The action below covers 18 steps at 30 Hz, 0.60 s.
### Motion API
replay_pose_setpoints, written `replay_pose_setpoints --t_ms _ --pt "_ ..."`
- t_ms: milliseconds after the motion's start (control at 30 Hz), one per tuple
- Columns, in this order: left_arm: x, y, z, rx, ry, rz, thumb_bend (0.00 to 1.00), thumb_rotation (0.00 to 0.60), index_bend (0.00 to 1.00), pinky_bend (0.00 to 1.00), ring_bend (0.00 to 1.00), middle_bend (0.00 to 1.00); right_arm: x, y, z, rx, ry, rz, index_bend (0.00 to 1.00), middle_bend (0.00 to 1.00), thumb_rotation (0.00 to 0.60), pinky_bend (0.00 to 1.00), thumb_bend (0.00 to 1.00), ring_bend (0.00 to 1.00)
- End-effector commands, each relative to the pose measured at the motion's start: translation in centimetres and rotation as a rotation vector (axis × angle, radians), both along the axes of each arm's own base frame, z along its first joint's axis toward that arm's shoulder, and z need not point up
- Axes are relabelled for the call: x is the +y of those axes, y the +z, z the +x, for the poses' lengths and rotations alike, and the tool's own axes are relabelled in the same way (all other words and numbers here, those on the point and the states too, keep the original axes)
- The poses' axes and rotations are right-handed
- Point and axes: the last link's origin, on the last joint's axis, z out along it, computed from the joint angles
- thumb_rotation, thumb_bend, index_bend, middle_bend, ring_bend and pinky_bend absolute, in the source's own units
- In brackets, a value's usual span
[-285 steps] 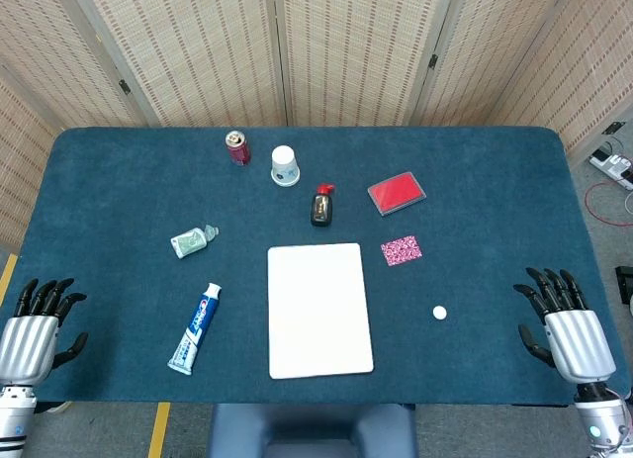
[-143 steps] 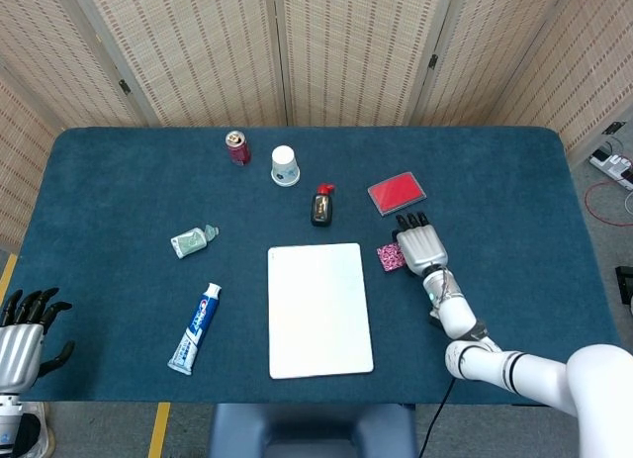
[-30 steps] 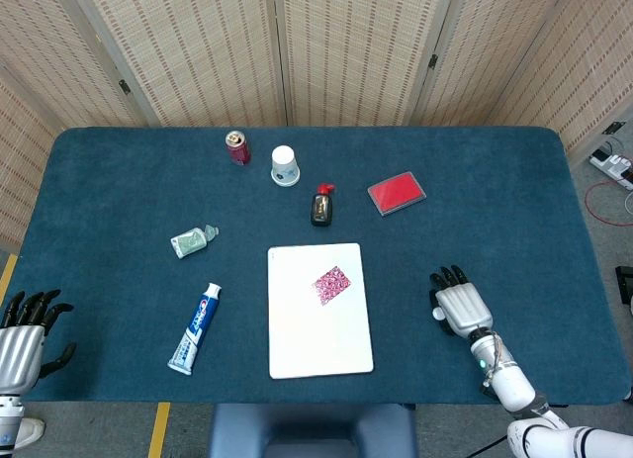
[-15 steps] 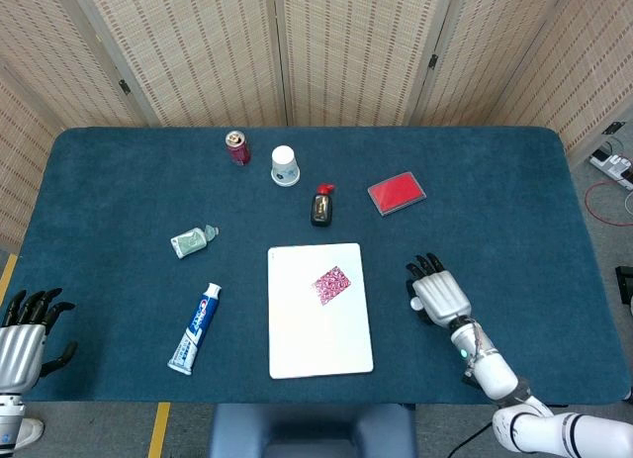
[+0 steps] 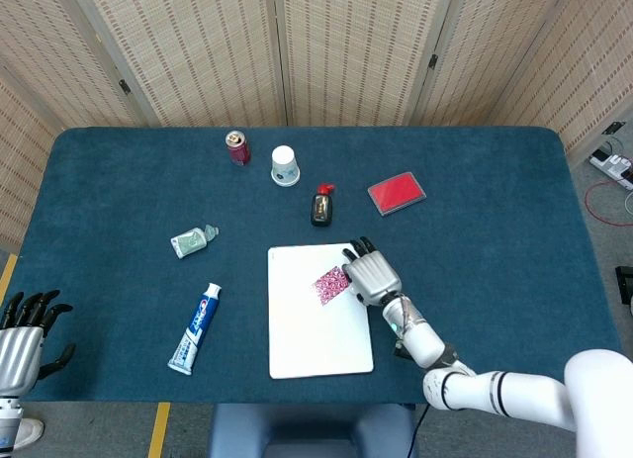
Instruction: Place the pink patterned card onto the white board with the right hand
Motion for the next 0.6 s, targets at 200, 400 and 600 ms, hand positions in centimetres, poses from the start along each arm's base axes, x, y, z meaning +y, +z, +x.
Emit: replay_pose_setpoints --t_ms 200,400,600 --pt "0.0 0.2 -0.2 -0.001 0.006 0.004 0.34 0.6 0.31 0.0 0.14 0.17 -1.5 -2.5 2.9 0.017 -0.005 0.009 0.5 0.17 0.6 0.0 0.34 0.03" --pt "0.0 0.1 -0.3 -0.002 0.009 0.004 0.34 0.6 0.31 0.0 0.14 0.17 -1.4 -2.9 3.6 0.013 0.007 0.025 0.39 0.15 0.6 0.0 0.34 0.03" --pt "-0.1 0.1 -0.2 -0.005 0.006 0.003 0.34 0.6 0.31 0.0 0.14 0.17 -1.2 -1.3 2.7 -0.007 0.007 0.002 0.16 0.12 0.6 0.0 0.34 0.01"
